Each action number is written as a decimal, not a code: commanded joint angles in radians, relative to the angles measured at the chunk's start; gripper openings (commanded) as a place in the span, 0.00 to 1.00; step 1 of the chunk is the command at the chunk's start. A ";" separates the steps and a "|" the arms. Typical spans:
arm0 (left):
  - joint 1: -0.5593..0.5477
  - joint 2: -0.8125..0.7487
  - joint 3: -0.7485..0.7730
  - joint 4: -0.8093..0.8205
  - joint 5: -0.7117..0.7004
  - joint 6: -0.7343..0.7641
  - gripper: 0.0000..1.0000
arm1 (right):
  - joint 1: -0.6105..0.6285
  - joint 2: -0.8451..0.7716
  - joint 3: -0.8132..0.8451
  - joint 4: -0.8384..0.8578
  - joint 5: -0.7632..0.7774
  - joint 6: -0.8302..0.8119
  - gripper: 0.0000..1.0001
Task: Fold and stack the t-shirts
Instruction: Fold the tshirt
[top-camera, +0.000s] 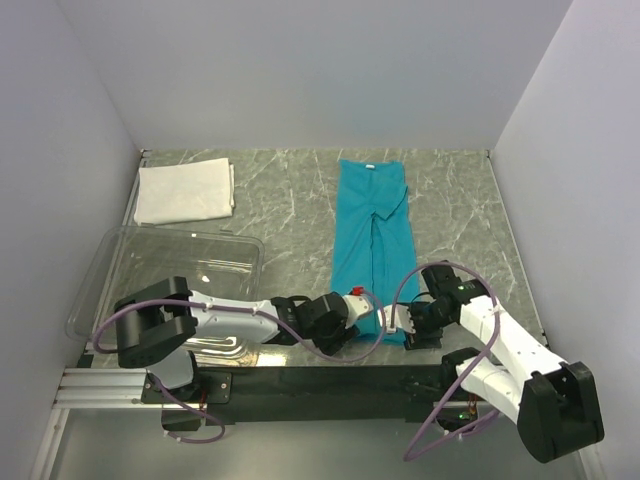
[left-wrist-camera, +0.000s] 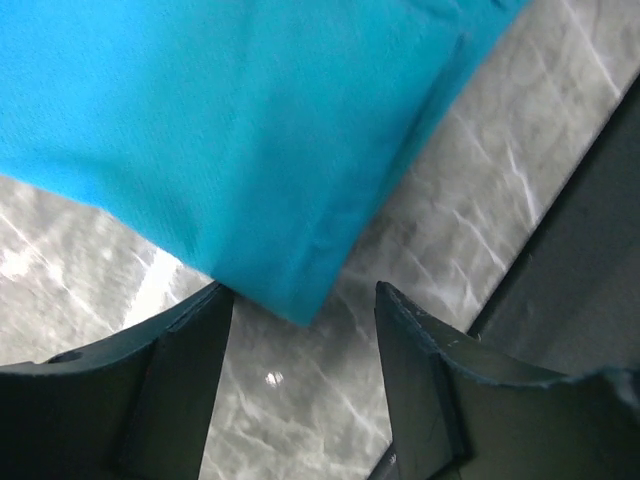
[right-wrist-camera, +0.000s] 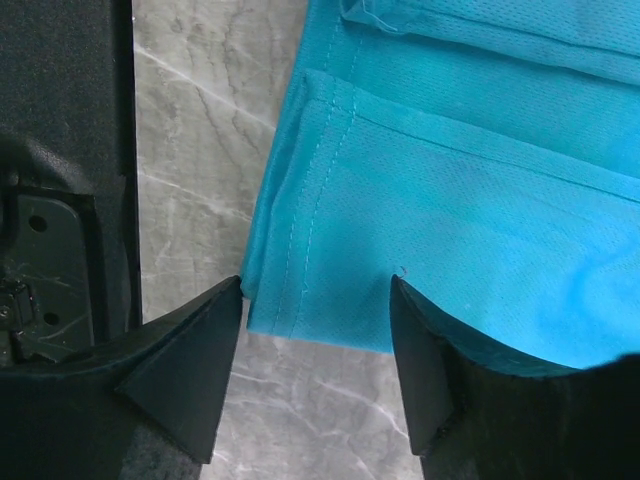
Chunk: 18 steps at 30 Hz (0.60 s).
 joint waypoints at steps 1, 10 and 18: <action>0.000 0.031 0.033 0.024 -0.007 -0.025 0.63 | 0.019 0.027 0.011 0.033 -0.001 0.000 0.66; 0.031 0.043 0.014 0.047 0.016 -0.074 0.24 | 0.035 0.062 -0.003 0.082 0.013 0.042 0.38; 0.036 -0.044 -0.003 0.068 0.073 -0.087 0.00 | 0.032 0.032 0.043 0.049 -0.043 0.120 0.03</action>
